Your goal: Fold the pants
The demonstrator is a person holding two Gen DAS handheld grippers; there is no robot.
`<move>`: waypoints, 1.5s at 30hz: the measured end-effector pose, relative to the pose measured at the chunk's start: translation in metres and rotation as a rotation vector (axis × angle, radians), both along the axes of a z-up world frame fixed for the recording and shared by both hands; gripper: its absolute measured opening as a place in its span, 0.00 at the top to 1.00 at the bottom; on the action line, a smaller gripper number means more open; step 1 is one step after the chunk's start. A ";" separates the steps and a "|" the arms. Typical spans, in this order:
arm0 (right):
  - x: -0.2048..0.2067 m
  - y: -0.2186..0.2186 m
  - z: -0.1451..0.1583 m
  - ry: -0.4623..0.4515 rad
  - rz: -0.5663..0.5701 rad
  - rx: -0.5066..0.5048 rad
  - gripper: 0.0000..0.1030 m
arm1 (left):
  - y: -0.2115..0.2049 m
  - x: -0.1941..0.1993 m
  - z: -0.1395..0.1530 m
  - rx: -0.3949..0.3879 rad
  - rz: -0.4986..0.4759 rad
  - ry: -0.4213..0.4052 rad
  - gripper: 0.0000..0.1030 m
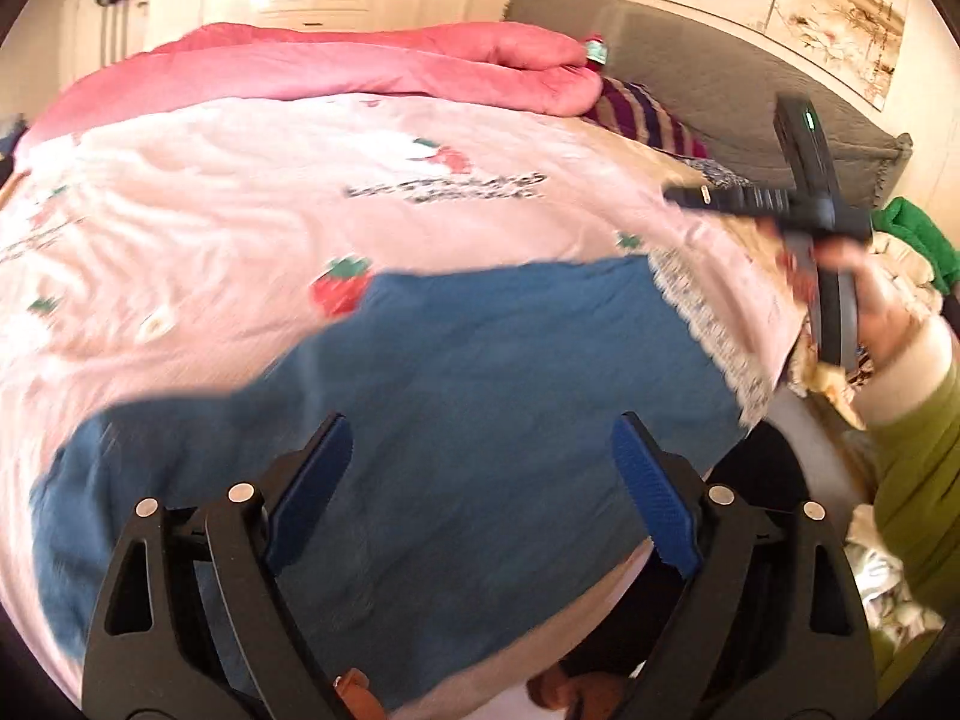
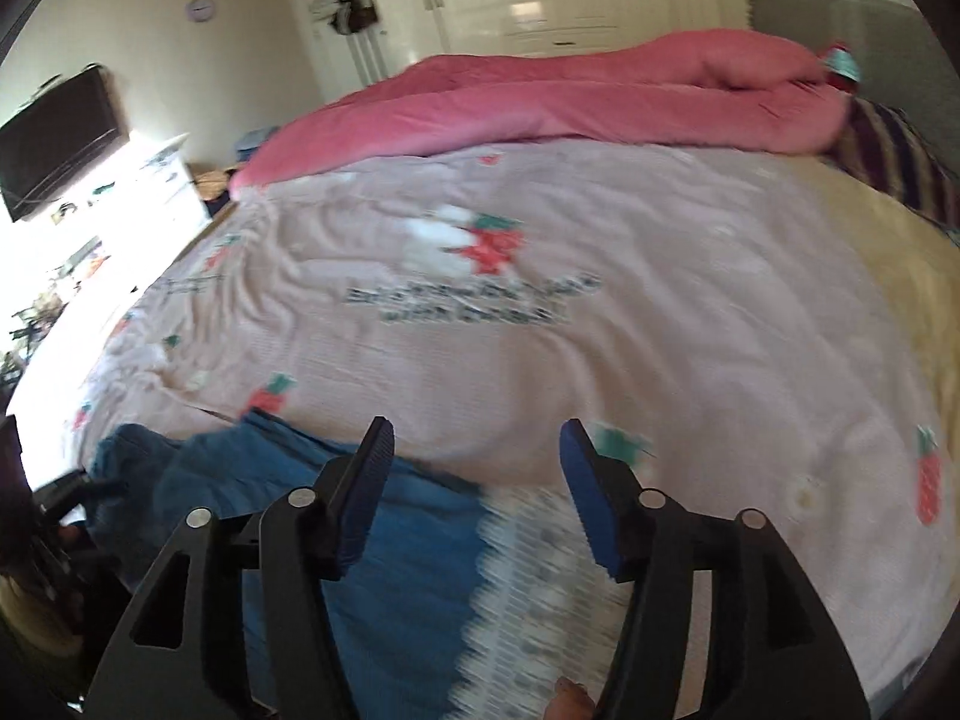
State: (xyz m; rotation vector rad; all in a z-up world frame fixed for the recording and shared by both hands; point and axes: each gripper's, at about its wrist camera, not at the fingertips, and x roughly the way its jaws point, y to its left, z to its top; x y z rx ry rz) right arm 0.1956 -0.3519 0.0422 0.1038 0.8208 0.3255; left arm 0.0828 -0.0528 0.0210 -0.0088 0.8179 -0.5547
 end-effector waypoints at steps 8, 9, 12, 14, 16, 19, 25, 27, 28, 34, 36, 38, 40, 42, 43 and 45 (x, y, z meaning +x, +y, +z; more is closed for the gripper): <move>0.002 -0.027 -0.041 0.128 -0.019 0.096 0.43 | -0.077 0.062 -0.018 0.054 -0.036 0.096 0.31; 0.007 -0.025 -0.046 0.150 -0.015 0.122 0.43 | -0.084 0.067 -0.022 0.080 -0.032 0.088 0.31; 0.017 -0.022 -0.056 0.197 0.000 0.155 0.56 | -0.091 0.082 -0.040 0.118 0.001 0.138 0.34; 0.018 -0.015 -0.058 0.194 0.022 0.137 0.85 | -0.091 0.093 -0.049 0.158 0.044 0.144 0.37; 0.014 -0.016 -0.052 0.144 -0.003 0.124 0.85 | -0.088 0.101 -0.055 0.198 0.073 0.130 0.43; 0.015 -0.018 -0.055 0.101 -0.038 0.067 0.85 | -0.081 0.109 -0.059 0.159 0.080 0.160 0.43; 0.011 -0.009 -0.071 0.080 -0.056 -0.064 0.67 | -0.083 0.107 -0.063 0.170 0.075 0.131 0.43; 0.001 -0.018 -0.059 0.046 -0.067 0.006 0.56 | -0.084 0.106 -0.062 0.159 0.067 0.123 0.37; -0.005 -0.022 -0.053 0.024 -0.069 0.026 0.50 | -0.084 0.105 -0.061 0.151 0.057 0.118 0.34; -0.066 -0.012 -0.024 -0.081 -0.005 0.057 0.39 | -0.071 0.075 -0.032 0.090 0.061 0.068 0.20; -0.082 0.004 -0.026 -0.064 0.051 0.041 0.37 | -0.066 0.057 -0.023 0.107 0.070 0.023 0.17; -0.097 0.023 -0.029 -0.039 0.117 0.035 0.35 | -0.060 0.038 -0.017 0.126 0.096 -0.007 0.16; -0.104 0.043 -0.036 0.007 0.168 0.027 0.34 | -0.054 0.022 -0.014 0.125 0.123 -0.022 0.12; -0.106 0.058 -0.041 0.040 0.180 0.003 0.33 | -0.052 0.011 -0.016 0.151 0.139 -0.032 0.10; -0.106 0.067 -0.043 0.056 0.191 -0.009 0.33 | -0.051 0.004 -0.018 0.173 0.139 -0.035 0.09; -0.105 0.076 -0.046 0.084 0.192 -0.005 0.31 | -0.050 -0.005 -0.024 0.219 0.146 -0.041 0.09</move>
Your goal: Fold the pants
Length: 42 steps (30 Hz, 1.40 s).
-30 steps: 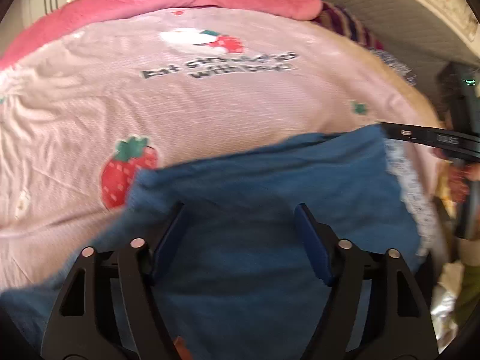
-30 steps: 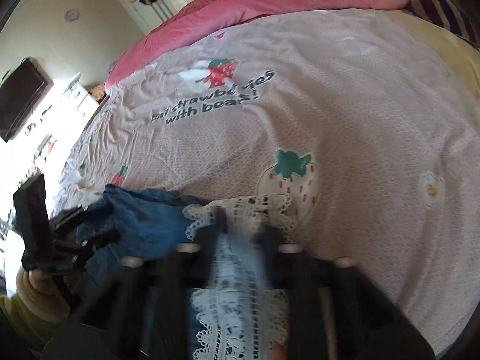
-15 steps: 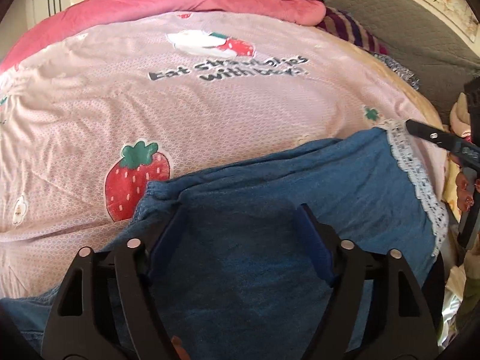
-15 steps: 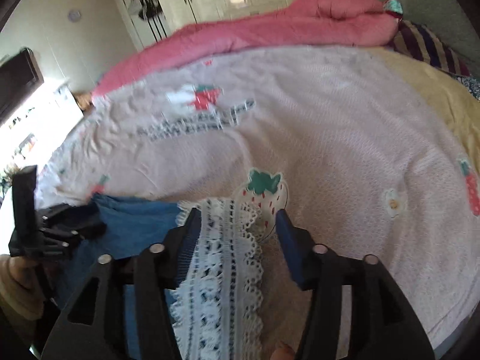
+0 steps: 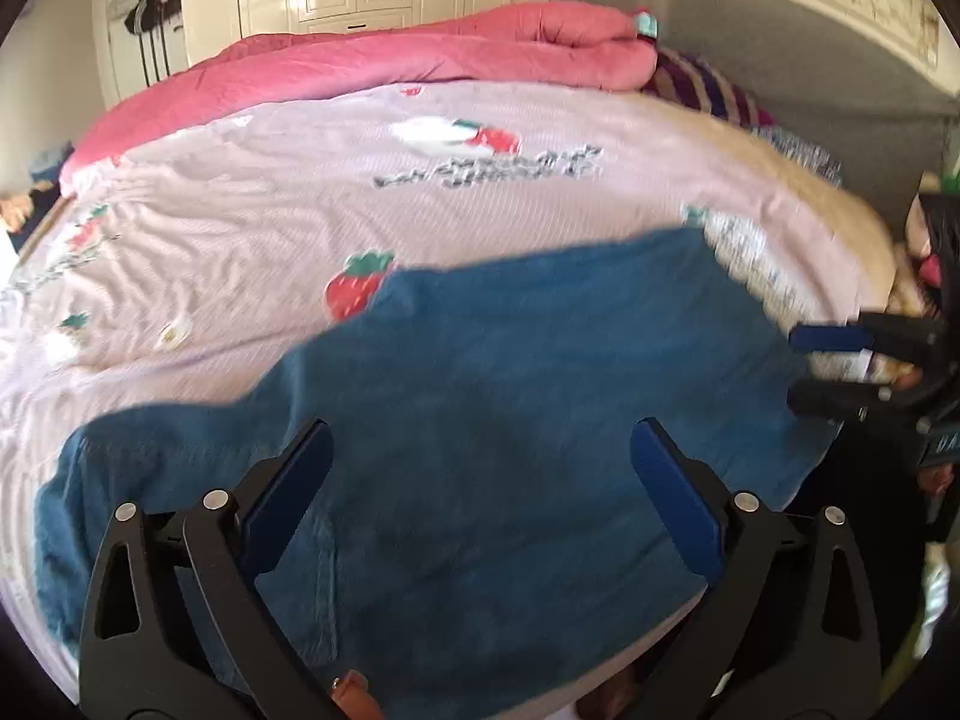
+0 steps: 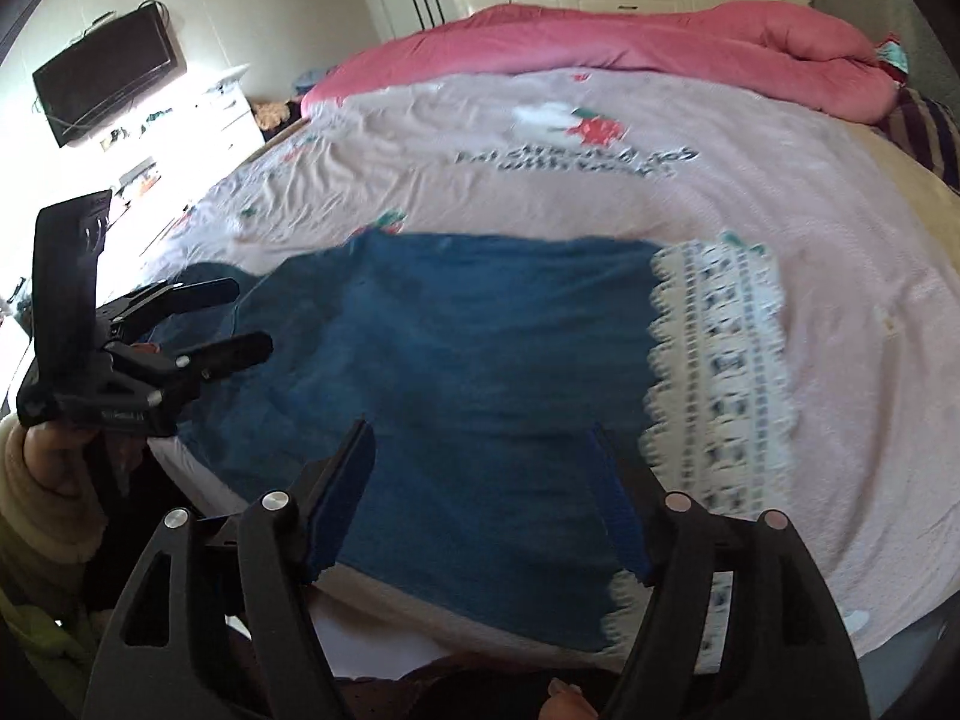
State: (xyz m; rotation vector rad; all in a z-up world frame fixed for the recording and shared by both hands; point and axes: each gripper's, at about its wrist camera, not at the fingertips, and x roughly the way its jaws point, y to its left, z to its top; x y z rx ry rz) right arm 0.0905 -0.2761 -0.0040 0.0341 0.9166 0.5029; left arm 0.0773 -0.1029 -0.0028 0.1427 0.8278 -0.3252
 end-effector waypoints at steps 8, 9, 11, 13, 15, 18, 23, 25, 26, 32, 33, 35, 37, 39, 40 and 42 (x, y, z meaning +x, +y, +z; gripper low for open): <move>0.007 -0.029 -0.011 0.124 -0.200 -0.044 0.24 | 0.033 -0.003 -0.018 0.015 0.104 0.056 0.09; 0.008 -0.033 -0.015 0.142 -0.213 -0.039 0.23 | 0.037 -0.002 -0.020 0.005 0.110 0.066 0.09; 0.011 -0.043 -0.024 0.170 -0.240 -0.005 0.23 | 0.045 0.001 -0.026 -0.010 0.131 0.084 0.09; 0.010 -0.048 -0.030 0.176 -0.249 0.022 0.23 | 0.049 0.003 -0.031 -0.018 0.137 0.099 0.09; 0.010 -0.045 -0.031 0.168 -0.238 0.004 0.21 | 0.051 0.004 -0.035 -0.025 0.141 0.104 0.09; 0.008 -0.037 -0.031 0.153 -0.206 -0.021 0.15 | 0.048 0.004 -0.039 0.000 0.140 0.095 0.09; 0.002 -0.044 -0.005 0.073 -0.175 0.038 0.14 | 0.043 -0.007 -0.024 -0.028 0.128 0.083 0.09; 0.004 -0.054 0.011 0.006 -0.194 0.044 0.12 | 0.037 -0.014 -0.014 -0.028 0.111 0.062 0.09; 0.007 -0.058 0.014 -0.004 -0.203 0.042 0.12 | 0.034 -0.016 -0.011 -0.027 0.103 0.053 0.09; 0.036 -0.069 0.028 -0.043 -0.215 0.035 0.11 | 0.012 -0.029 0.011 -0.040 0.046 0.014 0.09; 0.040 -0.068 0.028 -0.045 -0.213 0.036 0.11 | 0.008 -0.030 0.014 -0.042 0.042 0.013 0.09; 0.050 -0.069 0.028 -0.045 -0.206 0.036 0.11 | 0.003 -0.030 0.017 -0.052 0.033 0.017 0.09; 0.061 -0.069 0.025 -0.037 -0.202 0.026 0.11 | -0.005 -0.030 0.017 -0.063 0.023 0.024 0.09; 0.070 -0.073 0.022 -0.025 -0.209 0.009 0.11 | -0.016 -0.032 0.016 -0.076 -0.008 0.029 0.09; 0.073 -0.075 0.020 -0.019 -0.215 0.005 0.11 | -0.026 -0.034 0.014 -0.074 -0.041 0.032 0.09; 0.078 -0.082 0.015 0.000 -0.226 0.003 0.11 | -0.041 -0.037 0.011 -0.068 -0.085 0.032 0.09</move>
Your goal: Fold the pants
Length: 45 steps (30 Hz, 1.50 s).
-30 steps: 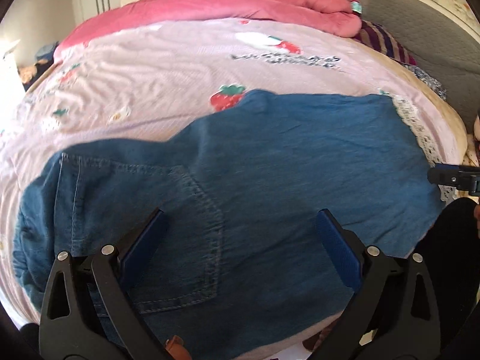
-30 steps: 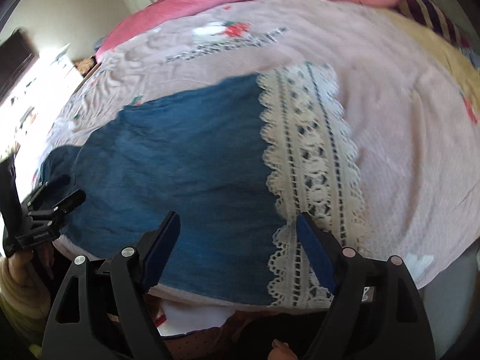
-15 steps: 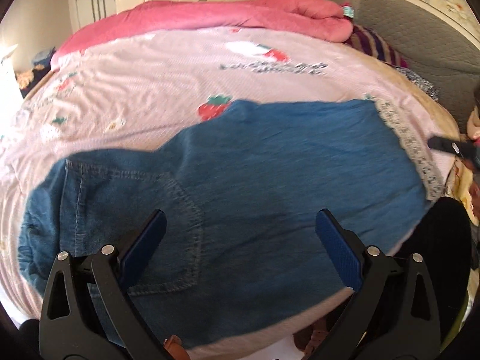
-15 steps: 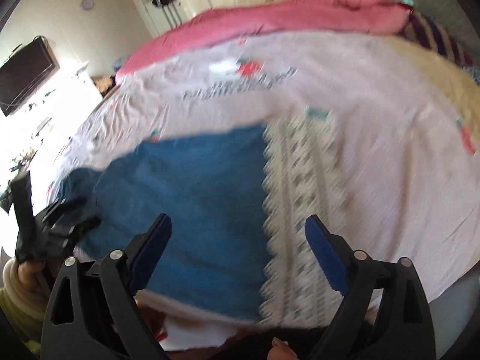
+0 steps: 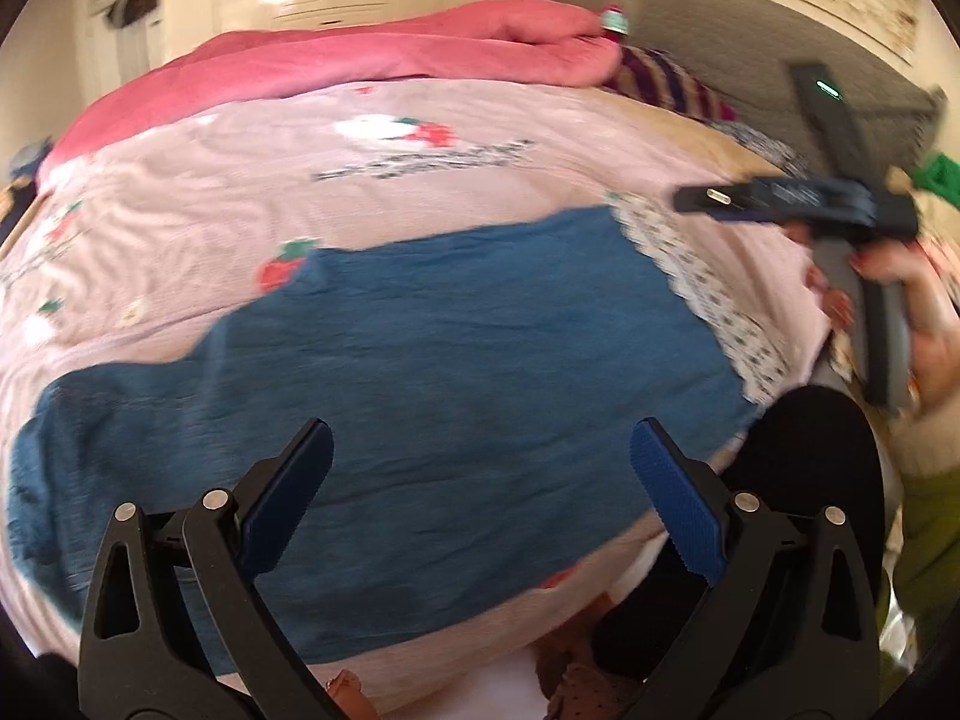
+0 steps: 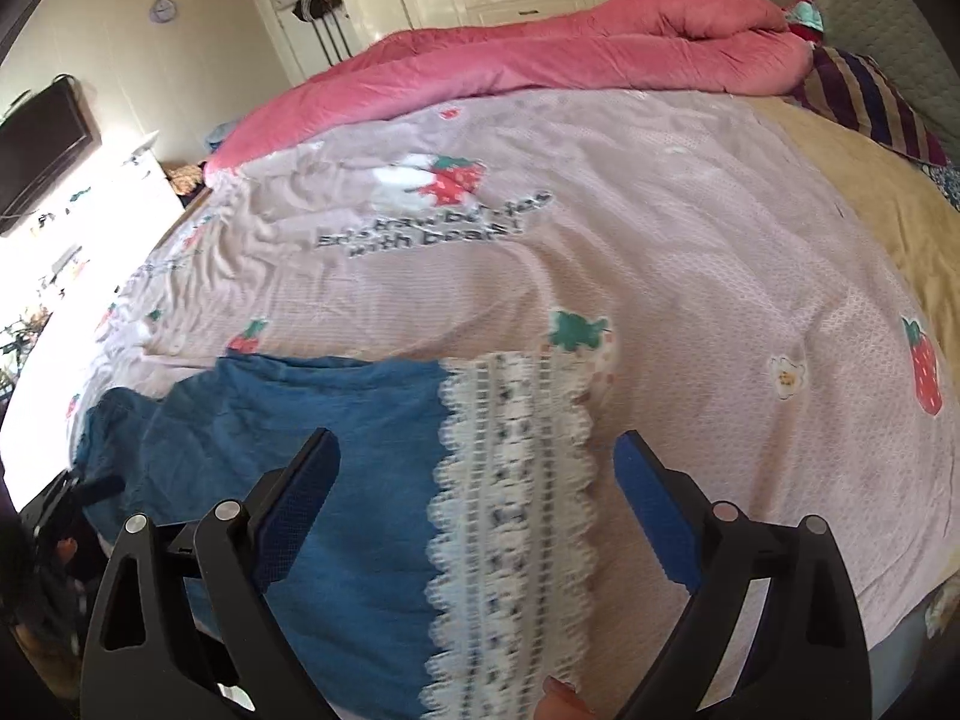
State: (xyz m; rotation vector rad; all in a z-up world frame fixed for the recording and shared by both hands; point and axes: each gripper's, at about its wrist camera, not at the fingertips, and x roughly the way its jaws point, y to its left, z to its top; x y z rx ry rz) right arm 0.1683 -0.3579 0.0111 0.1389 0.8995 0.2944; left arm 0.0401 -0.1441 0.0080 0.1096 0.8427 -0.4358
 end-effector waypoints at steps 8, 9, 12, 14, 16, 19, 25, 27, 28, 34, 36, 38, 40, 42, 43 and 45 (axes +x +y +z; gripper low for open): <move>0.027 -0.007 -0.023 0.079 0.051 0.069 0.11 | -0.066 -0.010 -0.018 0.032 -0.184 0.011 0.09; 0.030 -0.006 -0.024 0.084 0.056 0.084 0.11 | -0.071 -0.010 -0.019 0.034 -0.197 0.010 0.09; 0.035 -0.003 -0.024 0.079 0.090 0.121 0.11 | -0.091 -0.014 -0.021 0.030 -0.263 -0.001 0.09; 0.039 0.001 -0.024 0.078 0.112 0.136 0.17 | -0.102 -0.015 -0.022 0.030 -0.297 -0.005 0.09; 0.041 0.006 -0.025 0.079 0.141 0.126 0.19 | -0.112 -0.016 -0.023 0.030 -0.328 -0.010 0.09; 0.049 0.007 -0.032 0.102 0.172 0.108 0.19 | -0.126 -0.016 -0.023 0.027 -0.372 -0.027 0.09; 0.057 -0.003 -0.048 0.139 0.181 0.145 0.31 | -0.144 -0.014 -0.030 0.038 -0.429 -0.016 0.16; 0.052 -0.001 -0.045 0.127 0.203 0.166 0.46 | -0.148 -0.015 -0.034 0.044 -0.445 -0.003 0.22; 0.048 0.000 -0.041 0.114 0.223 0.193 0.50 | -0.149 -0.015 -0.036 0.052 -0.452 -0.004 0.26; 0.039 0.005 -0.041 0.101 0.273 0.260 0.50 | -0.168 -0.023 -0.048 0.127 -0.541 -0.027 0.44; 0.044 0.004 -0.047 0.126 0.251 0.243 0.50 | -0.175 -0.025 -0.053 0.156 -0.564 -0.040 0.50; 0.049 -0.001 -0.054 0.156 0.232 0.275 0.50 | -0.183 -0.026 -0.055 0.186 -0.574 -0.066 0.54; 0.049 -0.003 -0.054 0.162 0.229 0.301 0.50 | -0.192 -0.028 -0.058 0.226 -0.574 -0.104 0.58; 0.048 -0.002 -0.053 0.158 0.235 0.297 0.51 | -0.199 -0.031 -0.062 0.289 -0.563 -0.148 0.68; 0.047 -0.001 -0.053 0.158 0.240 0.295 0.58 | -0.202 -0.033 -0.064 0.322 -0.557 -0.174 0.72; 0.047 -0.003 -0.053 0.163 0.238 0.306 0.69 | -0.203 -0.035 -0.066 0.346 -0.554 -0.194 0.76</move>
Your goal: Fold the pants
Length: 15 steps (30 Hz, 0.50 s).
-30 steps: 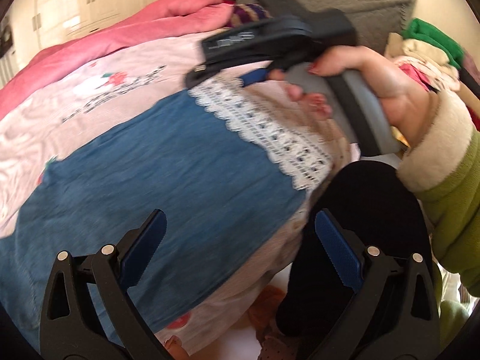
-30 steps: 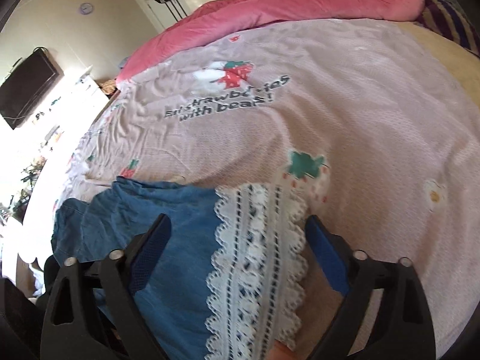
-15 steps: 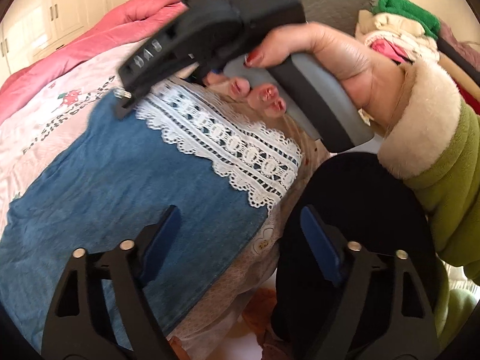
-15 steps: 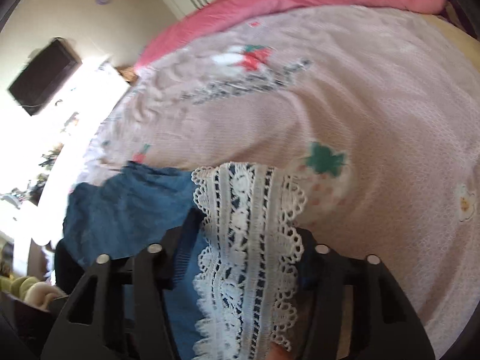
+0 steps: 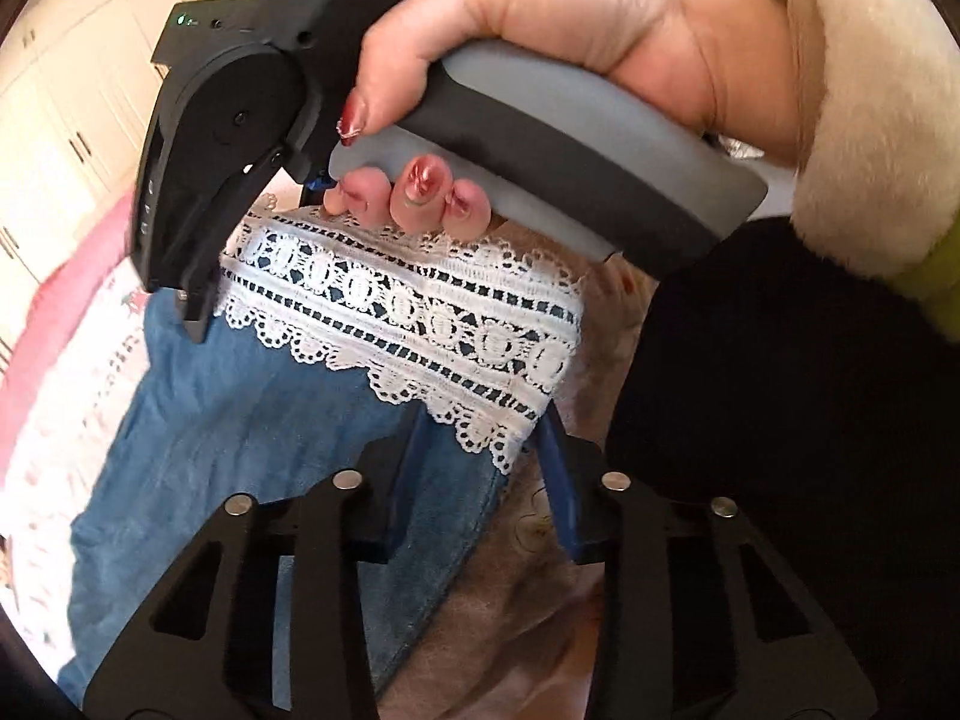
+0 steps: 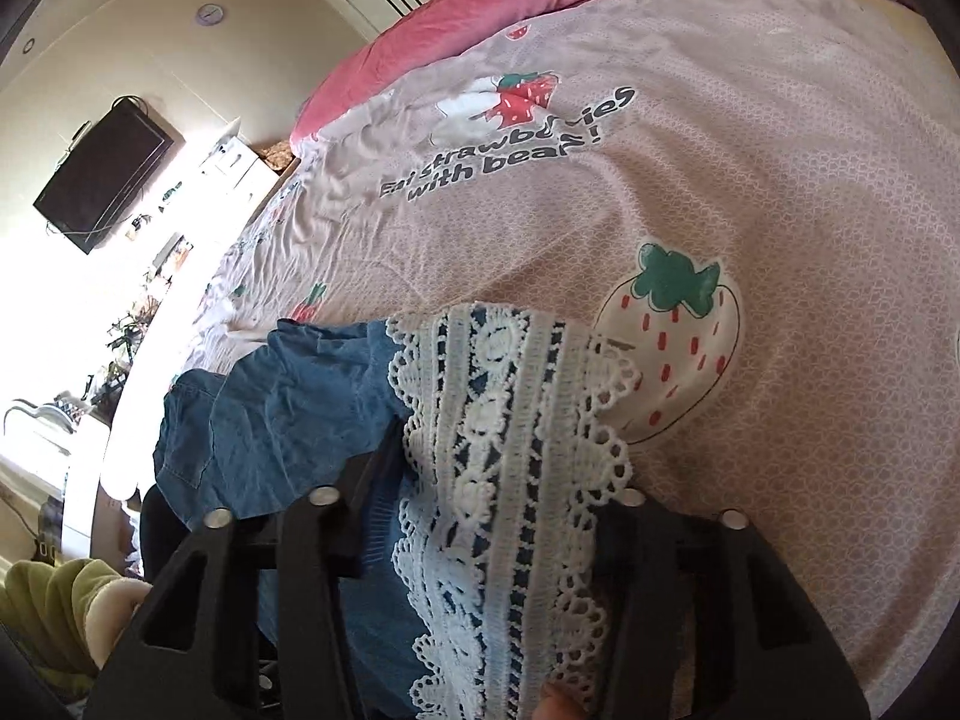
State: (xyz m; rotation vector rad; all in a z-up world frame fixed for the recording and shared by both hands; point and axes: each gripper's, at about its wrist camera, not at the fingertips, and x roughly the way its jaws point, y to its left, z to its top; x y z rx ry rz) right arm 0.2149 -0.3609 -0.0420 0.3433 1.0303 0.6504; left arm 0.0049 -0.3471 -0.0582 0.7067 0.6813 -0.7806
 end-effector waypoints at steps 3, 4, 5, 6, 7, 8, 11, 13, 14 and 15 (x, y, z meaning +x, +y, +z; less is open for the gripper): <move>-0.003 -0.004 0.004 0.003 -0.005 0.069 0.77 | 0.003 -0.004 0.005 -0.025 -0.001 -0.003 0.92; -0.004 -0.004 0.007 -0.001 -0.005 0.091 0.78 | 0.007 -0.005 0.008 -0.042 0.002 -0.004 0.95; -0.006 -0.003 0.010 -0.006 -0.006 0.105 0.78 | 0.012 -0.007 0.012 -0.071 -0.002 0.001 0.95; -0.009 -0.003 0.015 -0.013 -0.006 0.123 0.78 | 0.017 -0.007 0.016 -0.098 -0.001 0.011 0.96; -0.011 -0.002 0.018 -0.017 -0.005 0.133 0.78 | 0.023 -0.006 0.020 -0.123 0.001 0.027 0.96; -0.012 0.000 0.023 -0.021 -0.002 0.140 0.78 | 0.030 -0.006 0.025 -0.151 0.005 0.046 0.96; -0.015 0.006 0.037 -0.029 -0.025 0.139 0.78 | 0.051 -0.006 0.037 -0.225 0.022 0.075 0.96; -0.014 0.015 0.043 -0.014 -0.046 0.141 0.78 | 0.068 -0.007 0.043 -0.262 0.045 0.085 0.96; -0.013 0.021 0.045 -0.009 -0.053 0.134 0.78 | 0.075 -0.009 0.045 -0.277 0.056 0.089 0.96; -0.013 0.031 0.049 -0.003 -0.058 0.126 0.78 | 0.081 -0.008 0.045 -0.291 0.066 0.093 0.96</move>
